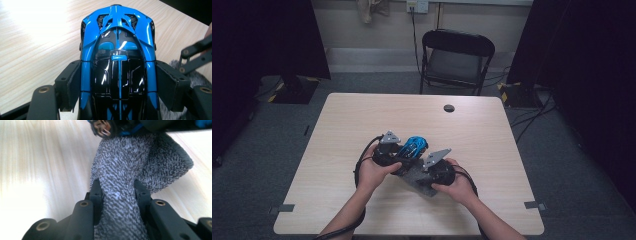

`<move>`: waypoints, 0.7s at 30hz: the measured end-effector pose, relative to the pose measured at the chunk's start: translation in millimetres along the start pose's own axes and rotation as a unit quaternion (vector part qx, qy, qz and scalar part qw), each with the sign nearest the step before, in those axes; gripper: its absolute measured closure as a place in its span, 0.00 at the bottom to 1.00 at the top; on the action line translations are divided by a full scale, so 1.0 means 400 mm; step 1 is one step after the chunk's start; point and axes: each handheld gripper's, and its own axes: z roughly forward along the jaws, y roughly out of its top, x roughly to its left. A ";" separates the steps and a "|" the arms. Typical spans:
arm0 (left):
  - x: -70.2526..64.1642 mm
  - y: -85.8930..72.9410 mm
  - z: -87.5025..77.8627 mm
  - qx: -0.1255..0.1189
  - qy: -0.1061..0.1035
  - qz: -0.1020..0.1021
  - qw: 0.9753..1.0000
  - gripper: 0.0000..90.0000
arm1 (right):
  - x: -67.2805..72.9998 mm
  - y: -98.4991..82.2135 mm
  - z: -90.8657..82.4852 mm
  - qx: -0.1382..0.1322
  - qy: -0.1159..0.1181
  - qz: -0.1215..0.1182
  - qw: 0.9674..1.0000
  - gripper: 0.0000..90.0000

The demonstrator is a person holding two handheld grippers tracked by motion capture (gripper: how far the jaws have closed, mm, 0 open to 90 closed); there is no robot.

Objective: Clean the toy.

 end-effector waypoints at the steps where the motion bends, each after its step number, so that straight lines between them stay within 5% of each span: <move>1: 0.000 -0.001 -0.002 -0.001 -0.001 0.000 1.000 0.31 | -0.005 -0.002 -0.005 0.001 -0.001 0.003 1.000 0.76; 9: 0.000 -0.005 -0.012 -0.002 -0.005 -0.002 1.000 0.31 | -0.056 -0.027 -0.040 0.000 -0.024 0.035 0.999 0.76; 21: -0.006 -0.017 -0.016 0.006 -0.008 0.006 1.000 0.31 | -0.141 -0.057 -0.094 -0.011 -0.070 0.088 0.994 0.76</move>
